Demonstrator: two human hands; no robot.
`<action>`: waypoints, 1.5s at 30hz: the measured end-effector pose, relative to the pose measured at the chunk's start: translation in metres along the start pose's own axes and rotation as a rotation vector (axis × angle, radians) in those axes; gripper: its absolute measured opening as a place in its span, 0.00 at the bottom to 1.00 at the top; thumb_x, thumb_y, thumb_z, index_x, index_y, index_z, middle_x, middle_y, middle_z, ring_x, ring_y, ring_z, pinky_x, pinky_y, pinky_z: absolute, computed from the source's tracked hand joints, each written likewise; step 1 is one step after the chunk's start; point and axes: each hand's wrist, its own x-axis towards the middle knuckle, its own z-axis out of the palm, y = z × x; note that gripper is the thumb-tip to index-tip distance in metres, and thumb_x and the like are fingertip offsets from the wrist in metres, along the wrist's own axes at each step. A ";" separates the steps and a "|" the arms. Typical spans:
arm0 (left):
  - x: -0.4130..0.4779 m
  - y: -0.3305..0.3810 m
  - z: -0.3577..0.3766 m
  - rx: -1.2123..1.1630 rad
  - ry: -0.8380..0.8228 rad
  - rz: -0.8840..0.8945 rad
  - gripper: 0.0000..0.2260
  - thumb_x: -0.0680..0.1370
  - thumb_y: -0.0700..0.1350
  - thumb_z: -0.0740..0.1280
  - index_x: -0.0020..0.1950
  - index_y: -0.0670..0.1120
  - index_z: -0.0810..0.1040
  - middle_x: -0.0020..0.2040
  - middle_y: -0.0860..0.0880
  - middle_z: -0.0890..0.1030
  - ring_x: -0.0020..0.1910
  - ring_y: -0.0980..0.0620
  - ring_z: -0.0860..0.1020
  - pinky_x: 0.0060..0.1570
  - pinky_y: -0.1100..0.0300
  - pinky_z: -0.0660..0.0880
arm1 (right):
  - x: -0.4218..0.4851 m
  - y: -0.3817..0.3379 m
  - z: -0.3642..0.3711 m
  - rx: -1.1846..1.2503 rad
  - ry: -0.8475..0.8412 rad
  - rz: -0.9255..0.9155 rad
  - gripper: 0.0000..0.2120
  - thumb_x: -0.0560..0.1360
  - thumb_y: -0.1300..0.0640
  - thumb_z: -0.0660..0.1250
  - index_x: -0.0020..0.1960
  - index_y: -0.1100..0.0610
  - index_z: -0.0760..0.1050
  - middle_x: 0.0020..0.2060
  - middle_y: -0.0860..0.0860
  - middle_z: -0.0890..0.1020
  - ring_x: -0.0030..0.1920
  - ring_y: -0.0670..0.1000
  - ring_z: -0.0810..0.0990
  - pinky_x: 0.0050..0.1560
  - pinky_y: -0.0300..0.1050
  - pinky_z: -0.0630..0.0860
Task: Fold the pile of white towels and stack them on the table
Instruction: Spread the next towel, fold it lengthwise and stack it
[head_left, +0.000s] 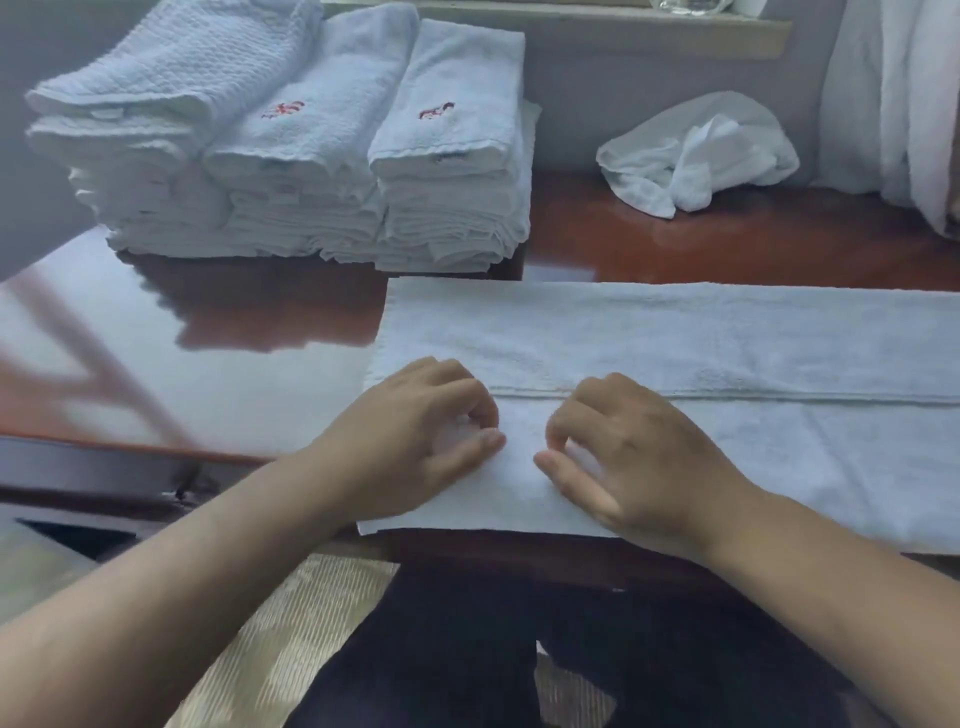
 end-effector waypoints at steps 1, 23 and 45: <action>-0.008 0.002 0.000 0.027 -0.015 0.018 0.16 0.77 0.66 0.62 0.52 0.56 0.77 0.53 0.60 0.74 0.54 0.57 0.72 0.55 0.60 0.70 | -0.006 -0.003 -0.002 -0.039 -0.020 -0.026 0.17 0.79 0.41 0.59 0.48 0.54 0.77 0.43 0.48 0.75 0.43 0.53 0.73 0.43 0.48 0.72; -0.020 0.024 -0.012 0.262 0.010 -0.116 0.09 0.84 0.53 0.56 0.54 0.52 0.73 0.48 0.56 0.77 0.50 0.50 0.75 0.49 0.50 0.74 | -0.029 -0.007 -0.019 -0.463 0.227 -0.047 0.08 0.65 0.66 0.70 0.43 0.59 0.79 0.34 0.54 0.76 0.33 0.58 0.75 0.32 0.53 0.74; 0.080 -0.029 -0.039 0.256 0.052 -0.212 0.08 0.82 0.52 0.59 0.44 0.53 0.72 0.42 0.55 0.71 0.46 0.50 0.72 0.45 0.54 0.69 | 0.037 0.083 -0.036 -0.200 0.147 0.421 0.13 0.83 0.45 0.55 0.52 0.54 0.71 0.43 0.50 0.78 0.43 0.60 0.77 0.38 0.52 0.71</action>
